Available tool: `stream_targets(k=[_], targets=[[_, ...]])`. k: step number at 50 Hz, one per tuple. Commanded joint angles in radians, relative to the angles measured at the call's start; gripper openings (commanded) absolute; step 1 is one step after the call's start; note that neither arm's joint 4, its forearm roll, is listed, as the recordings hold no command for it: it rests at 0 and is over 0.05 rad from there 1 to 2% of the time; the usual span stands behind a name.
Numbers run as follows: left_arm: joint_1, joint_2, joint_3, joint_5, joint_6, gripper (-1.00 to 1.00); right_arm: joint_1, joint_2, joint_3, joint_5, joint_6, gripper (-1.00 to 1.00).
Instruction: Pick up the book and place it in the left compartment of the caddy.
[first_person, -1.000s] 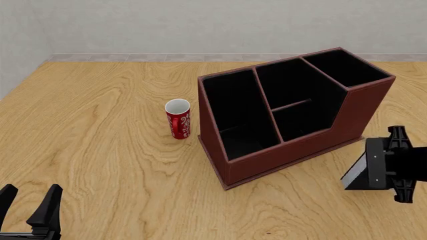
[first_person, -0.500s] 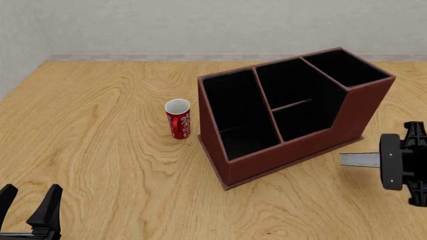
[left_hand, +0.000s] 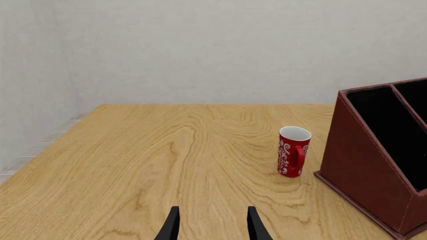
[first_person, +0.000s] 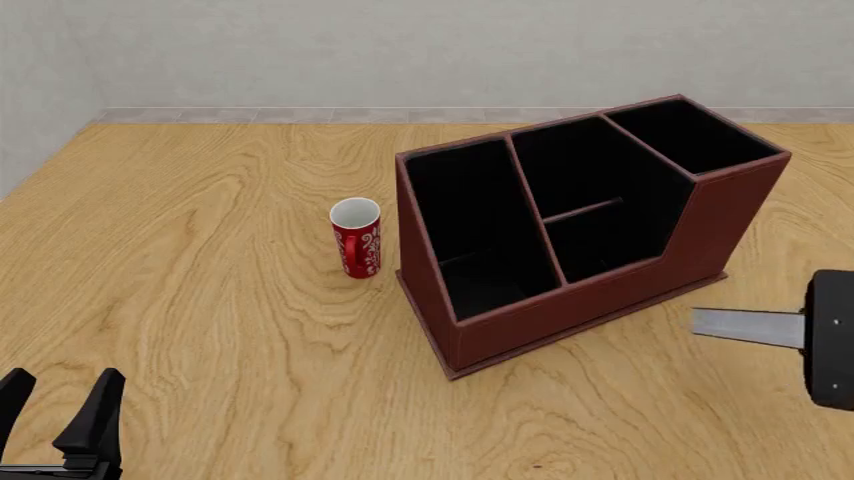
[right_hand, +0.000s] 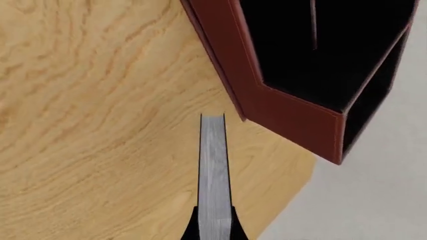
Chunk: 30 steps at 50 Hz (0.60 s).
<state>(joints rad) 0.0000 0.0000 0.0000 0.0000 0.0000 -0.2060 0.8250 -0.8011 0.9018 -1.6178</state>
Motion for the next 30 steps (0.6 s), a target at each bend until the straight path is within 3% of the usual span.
stream_targets(k=[1,6,12,14,20,22,24,27,28,30], targets=[[0.0,0.0,0.0,0.0,0.0,1.0,0.001,-0.114,-0.044,0.134,0.036,-1.0],[0.0,0.0,0.0,0.0,0.0,1.0,0.006,-0.159,-0.074,0.211,0.054,-1.0],[0.0,0.0,0.0,0.0,0.0,1.0,0.038,-0.169,-0.164,0.299,0.128,-1.0],[0.0,0.0,0.0,0.0,0.0,1.0,0.031,-0.182,-0.173,0.312,0.128,-1.0],[0.0,0.0,0.0,0.0,0.0,1.0,0.1,-0.194,-0.167,0.318,0.209,-1.0],[0.0,0.0,0.0,0.0,0.0,1.0,0.142,-0.188,-0.18,0.318,0.269,-1.0],[0.0,0.0,0.0,0.0,0.0,1.0,0.149,-0.187,-0.18,0.318,0.28,-1.0],[0.0,0.0,0.0,0.0,0.0,1.0,0.2,-0.179,-0.195,0.318,0.345,-1.0],[0.0,0.0,0.0,0.0,0.0,1.0,0.245,-0.17,-0.192,0.318,0.404,-1.0],[0.0,0.0,0.0,0.0,0.0,1.0,0.286,-0.159,-0.212,0.318,0.466,-1.0]])
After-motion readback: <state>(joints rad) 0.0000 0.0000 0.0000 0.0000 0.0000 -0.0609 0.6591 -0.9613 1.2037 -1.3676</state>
